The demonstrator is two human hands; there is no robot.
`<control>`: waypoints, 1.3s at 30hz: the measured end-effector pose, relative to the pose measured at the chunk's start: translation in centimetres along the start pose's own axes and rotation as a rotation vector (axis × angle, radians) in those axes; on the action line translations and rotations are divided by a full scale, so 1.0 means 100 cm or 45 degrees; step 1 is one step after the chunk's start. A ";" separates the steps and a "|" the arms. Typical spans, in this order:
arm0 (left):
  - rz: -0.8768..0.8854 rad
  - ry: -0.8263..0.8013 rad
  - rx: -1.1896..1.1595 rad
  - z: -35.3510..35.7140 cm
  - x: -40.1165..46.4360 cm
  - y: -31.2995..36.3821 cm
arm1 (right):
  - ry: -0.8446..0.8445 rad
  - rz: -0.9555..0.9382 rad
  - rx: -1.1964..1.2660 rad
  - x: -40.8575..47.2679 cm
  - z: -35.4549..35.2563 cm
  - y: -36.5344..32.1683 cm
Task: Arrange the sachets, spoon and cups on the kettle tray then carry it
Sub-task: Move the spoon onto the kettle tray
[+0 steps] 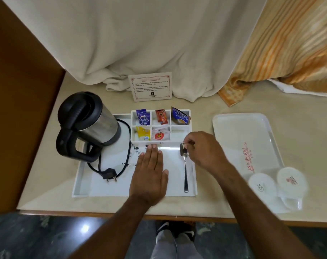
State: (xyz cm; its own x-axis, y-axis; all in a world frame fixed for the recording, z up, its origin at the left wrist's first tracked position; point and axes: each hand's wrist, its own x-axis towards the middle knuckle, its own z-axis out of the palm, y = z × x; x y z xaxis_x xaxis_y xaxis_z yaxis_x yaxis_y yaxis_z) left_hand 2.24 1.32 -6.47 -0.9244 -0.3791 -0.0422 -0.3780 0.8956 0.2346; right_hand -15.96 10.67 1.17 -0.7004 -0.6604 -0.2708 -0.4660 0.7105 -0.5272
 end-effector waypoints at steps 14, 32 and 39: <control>-0.001 -0.001 0.006 0.005 0.001 -0.002 | 0.517 -0.377 -0.147 0.006 0.024 -0.034; -0.013 -0.013 -0.019 0.004 0.000 -0.004 | 0.123 -0.592 -0.570 0.023 0.015 -0.073; 0.004 -0.021 -0.031 0.005 -0.002 -0.003 | 0.515 -0.225 -0.210 -0.056 -0.039 0.001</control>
State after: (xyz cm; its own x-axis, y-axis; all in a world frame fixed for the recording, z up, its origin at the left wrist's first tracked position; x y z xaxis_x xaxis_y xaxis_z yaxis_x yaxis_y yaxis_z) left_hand 2.53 1.22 -7.01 -0.9264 -0.3721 -0.0575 -0.3738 0.8909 0.2581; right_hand -14.14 15.40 5.74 -0.7416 -0.6503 0.1647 -0.6540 0.6463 -0.3931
